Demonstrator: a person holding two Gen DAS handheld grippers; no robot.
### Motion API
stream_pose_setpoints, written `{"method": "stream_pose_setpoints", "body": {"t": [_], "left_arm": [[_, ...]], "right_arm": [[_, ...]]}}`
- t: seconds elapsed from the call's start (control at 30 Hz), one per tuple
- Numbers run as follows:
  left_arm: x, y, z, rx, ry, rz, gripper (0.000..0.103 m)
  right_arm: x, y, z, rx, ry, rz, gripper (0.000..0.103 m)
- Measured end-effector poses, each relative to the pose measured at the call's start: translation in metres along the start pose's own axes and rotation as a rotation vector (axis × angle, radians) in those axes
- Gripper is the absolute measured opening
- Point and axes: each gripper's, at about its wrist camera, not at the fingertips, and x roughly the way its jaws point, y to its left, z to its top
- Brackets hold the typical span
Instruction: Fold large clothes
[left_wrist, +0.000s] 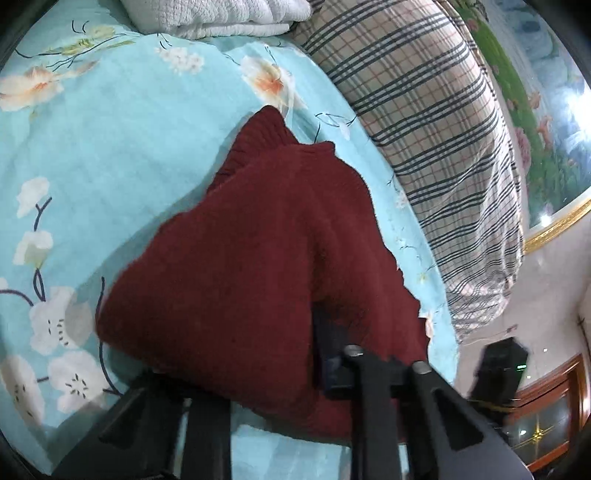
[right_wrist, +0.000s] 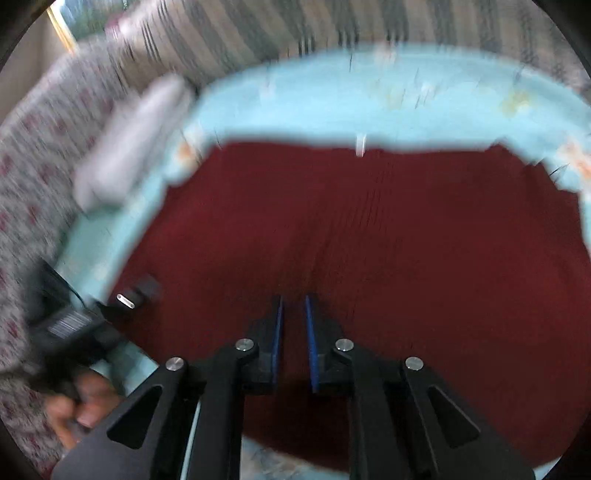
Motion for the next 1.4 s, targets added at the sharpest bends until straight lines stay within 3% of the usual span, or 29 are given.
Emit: {"method": "stream_pose_setpoints", "body": {"t": [0.13,0.3,0.37,0.47,0.57,0.67,0.7,0.73,0.83,1.2,1.33,1.37,1.4], "left_arm": [[-0.014,-0.025,0.005,0.07,-0.02,-0.038,0.013],[-0.026,-0.097,0.002,0.25,-0.032,-0.101,0.012],[-0.025,-0.128,-0.006,0.332,-0.026,-0.116,0.012],[-0.011,-0.182,-0.029,0.496,-0.005,-0.119,0.012],[0.021,-0.222,-0.064,0.638,0.066,-0.098,0.012],[0.062,-0.238,-0.111,0.775,0.141,-0.018,0.012],[0.074,-0.238,-0.126,0.811,0.161,0.011,0.012],[0.085,-0.236,-0.139,0.838,0.176,0.035,0.012],[0.096,-0.233,-0.159,0.872,0.181,0.06,0.012],[0.093,-0.238,-0.187,1.071,0.073,0.164,0.012],[0.092,-0.236,-0.19,1.092,0.066,0.167,0.012],[0.092,-0.236,-0.189,1.091,0.068,0.166,0.012],[0.091,-0.237,-0.189,1.088,0.069,0.164,0.012]], "right_arm": [[0.001,0.0,-0.001,-0.021,0.004,-0.006,0.008],[-0.001,-0.009,-0.002,0.037,-0.006,0.051,0.008],[-0.008,-0.027,-0.002,0.123,-0.01,0.163,0.008],[-0.027,-0.081,-0.012,0.375,-0.059,0.365,0.009],[-0.065,-0.146,-0.031,0.573,-0.197,0.391,0.012],[-0.088,-0.189,-0.044,0.67,-0.263,0.439,0.027],[-0.093,-0.197,-0.047,0.687,-0.272,0.454,0.045],[-0.098,-0.201,-0.049,0.689,-0.284,0.469,0.058],[-0.102,-0.199,-0.044,0.64,-0.261,0.473,0.065],[-0.074,-0.19,-0.003,0.528,-0.127,0.44,0.068],[-0.057,-0.196,0.011,0.497,-0.057,0.422,0.068],[-0.054,-0.193,0.015,0.47,-0.038,0.406,0.066],[-0.053,-0.191,0.017,0.453,-0.025,0.393,0.055]]}}
